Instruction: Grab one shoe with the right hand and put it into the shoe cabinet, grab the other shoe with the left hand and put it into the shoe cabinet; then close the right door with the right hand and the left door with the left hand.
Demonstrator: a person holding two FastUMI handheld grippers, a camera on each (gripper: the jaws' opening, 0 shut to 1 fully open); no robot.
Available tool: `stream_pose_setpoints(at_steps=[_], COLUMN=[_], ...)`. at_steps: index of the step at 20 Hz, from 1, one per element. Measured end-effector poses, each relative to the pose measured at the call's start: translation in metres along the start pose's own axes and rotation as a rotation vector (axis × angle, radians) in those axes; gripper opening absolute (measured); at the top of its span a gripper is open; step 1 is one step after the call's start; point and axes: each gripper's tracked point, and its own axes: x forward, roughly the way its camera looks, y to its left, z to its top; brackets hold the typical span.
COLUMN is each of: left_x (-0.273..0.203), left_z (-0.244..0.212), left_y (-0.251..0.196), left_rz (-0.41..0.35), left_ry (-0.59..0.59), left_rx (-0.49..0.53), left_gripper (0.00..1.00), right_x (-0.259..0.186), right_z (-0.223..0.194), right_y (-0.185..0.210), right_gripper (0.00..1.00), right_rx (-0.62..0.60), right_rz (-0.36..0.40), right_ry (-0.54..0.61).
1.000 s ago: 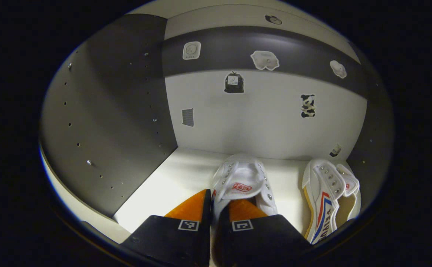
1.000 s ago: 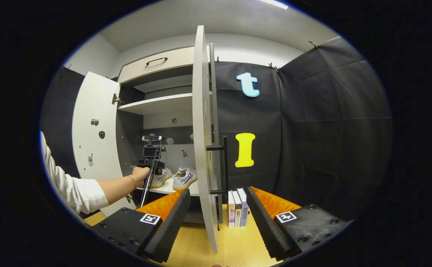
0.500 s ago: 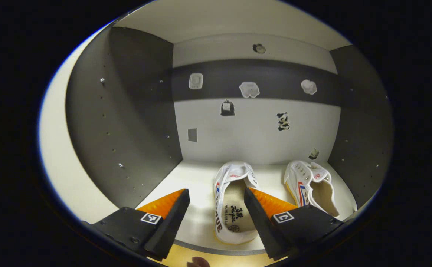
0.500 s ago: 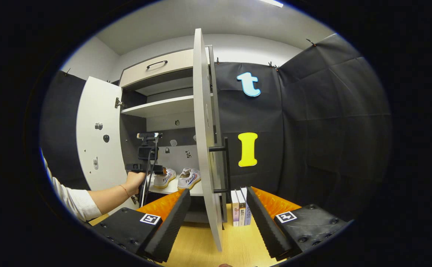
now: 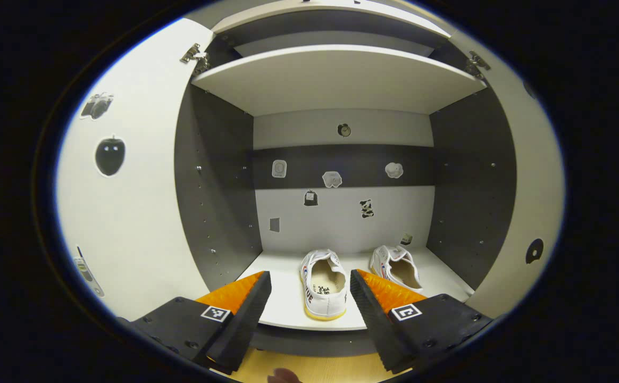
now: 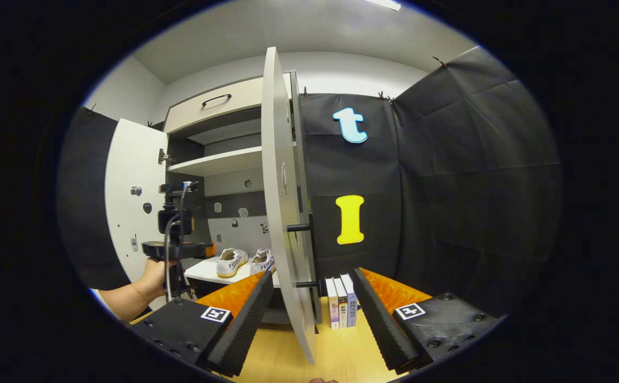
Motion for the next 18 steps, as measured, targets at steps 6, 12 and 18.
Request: stream_pose_setpoints(at_steps=[6, 12, 18], left_x=[-0.076, -0.14, -0.177], left_z=[0.019, 0.031, 0.02], left_y=[-0.007, 0.0, 0.016], left_rz=[-0.059, -0.082, -0.117], left_ry=[-0.083, -0.134, -0.111], left_rx=[-0.036, -0.009, 0.009], left_gripper=[0.94, 0.93, 0.93], right_x=[0.023, 0.059, 0.083], right_z=[0.018, 0.013, -0.006], right_y=[-0.044, -0.079, -0.063], right_gripper=[0.96, 0.98, 0.98], right_rx=[-0.021, -0.017, -0.018], right_rz=[-0.079, -0.115, -0.037], right_ry=[-0.028, -0.002, 0.061])
